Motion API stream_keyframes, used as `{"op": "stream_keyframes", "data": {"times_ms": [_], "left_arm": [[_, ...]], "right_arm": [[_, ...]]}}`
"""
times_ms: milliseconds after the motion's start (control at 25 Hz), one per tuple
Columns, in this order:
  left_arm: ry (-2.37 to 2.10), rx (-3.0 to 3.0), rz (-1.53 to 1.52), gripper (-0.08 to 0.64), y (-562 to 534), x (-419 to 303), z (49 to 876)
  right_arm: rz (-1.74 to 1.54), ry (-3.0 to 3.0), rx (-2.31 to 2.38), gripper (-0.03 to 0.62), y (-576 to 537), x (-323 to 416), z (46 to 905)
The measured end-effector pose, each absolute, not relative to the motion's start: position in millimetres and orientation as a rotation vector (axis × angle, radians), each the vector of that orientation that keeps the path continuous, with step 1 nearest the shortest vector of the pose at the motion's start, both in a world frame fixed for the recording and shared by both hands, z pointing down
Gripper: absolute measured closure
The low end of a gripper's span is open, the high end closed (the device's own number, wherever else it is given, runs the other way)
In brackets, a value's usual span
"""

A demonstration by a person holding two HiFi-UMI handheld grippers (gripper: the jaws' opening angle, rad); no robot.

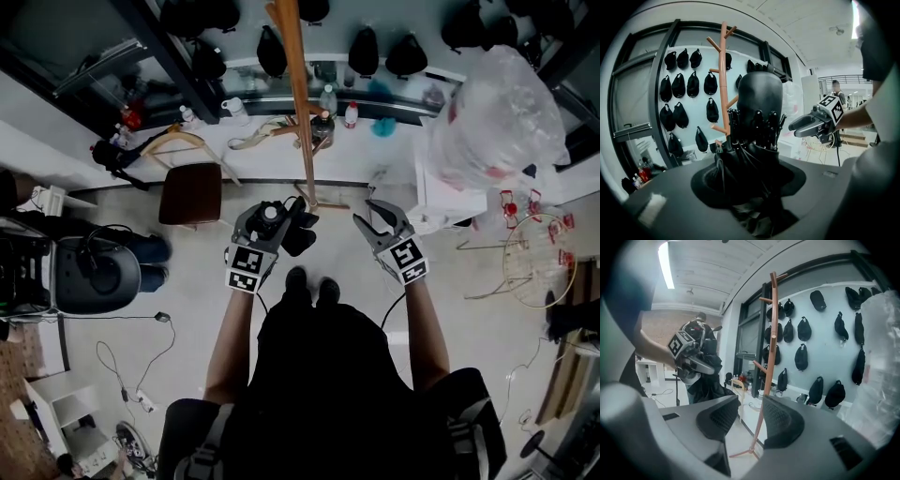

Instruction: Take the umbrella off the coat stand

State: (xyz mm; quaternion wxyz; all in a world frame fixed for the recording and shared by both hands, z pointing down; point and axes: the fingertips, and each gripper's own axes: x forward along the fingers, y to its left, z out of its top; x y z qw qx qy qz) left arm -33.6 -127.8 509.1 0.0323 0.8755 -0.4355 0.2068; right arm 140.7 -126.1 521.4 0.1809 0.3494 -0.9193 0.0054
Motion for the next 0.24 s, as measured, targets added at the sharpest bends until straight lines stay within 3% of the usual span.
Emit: {"op": "stream_keyframes", "data": {"times_ms": [240], "left_arm": [[-1.345, 2.691, 0.609, 0.348, -131.2, -31.6, 508.3]], "right_arm": [[0.011, -2.597, 1.001, 0.43, -129.8, 141.6, 520.5]]}}
